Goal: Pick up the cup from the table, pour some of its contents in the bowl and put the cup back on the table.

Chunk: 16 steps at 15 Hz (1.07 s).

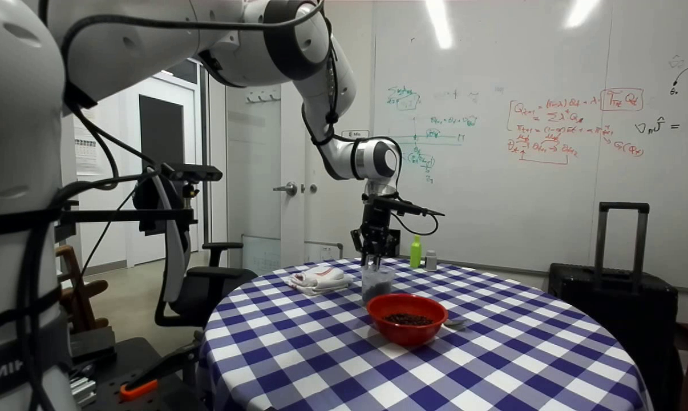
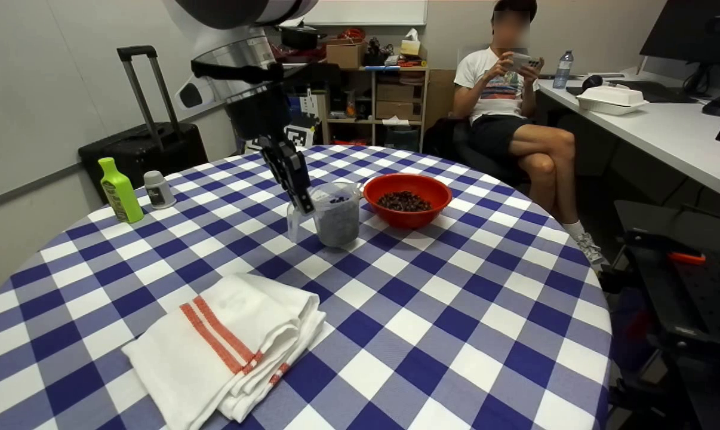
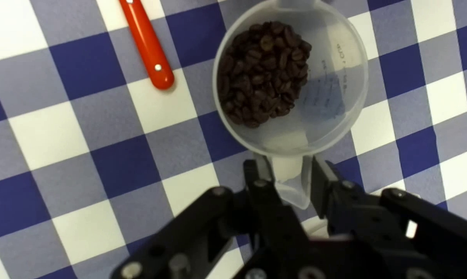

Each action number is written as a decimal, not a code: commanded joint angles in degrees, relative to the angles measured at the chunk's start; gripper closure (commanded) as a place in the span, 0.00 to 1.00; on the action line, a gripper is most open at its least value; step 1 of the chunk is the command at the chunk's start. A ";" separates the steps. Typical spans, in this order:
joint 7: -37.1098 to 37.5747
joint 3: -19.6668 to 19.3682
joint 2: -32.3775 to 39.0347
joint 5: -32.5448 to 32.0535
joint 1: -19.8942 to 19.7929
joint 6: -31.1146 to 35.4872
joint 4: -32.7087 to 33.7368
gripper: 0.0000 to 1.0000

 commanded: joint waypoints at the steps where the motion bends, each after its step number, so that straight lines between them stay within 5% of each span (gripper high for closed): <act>1: 1.40 0.92 0.69 -2.24 0.54 1.89 0.04 0.93; 5: 1.23 1.69 0.64 -1.93 0.32 4.07 -0.70 0.93; 6: 0.71 1.92 0.66 -1.81 0.18 3.64 -0.59 0.47; 7: 0.44 2.16 0.63 -1.47 -0.06 3.33 -0.54 0.46; 13: 1.80 2.69 -0.67 1.11 -2.28 2.04 -0.40 0.04; 16: 3.44 3.72 -2.42 6.07 -5.80 -2.53 0.60 0.00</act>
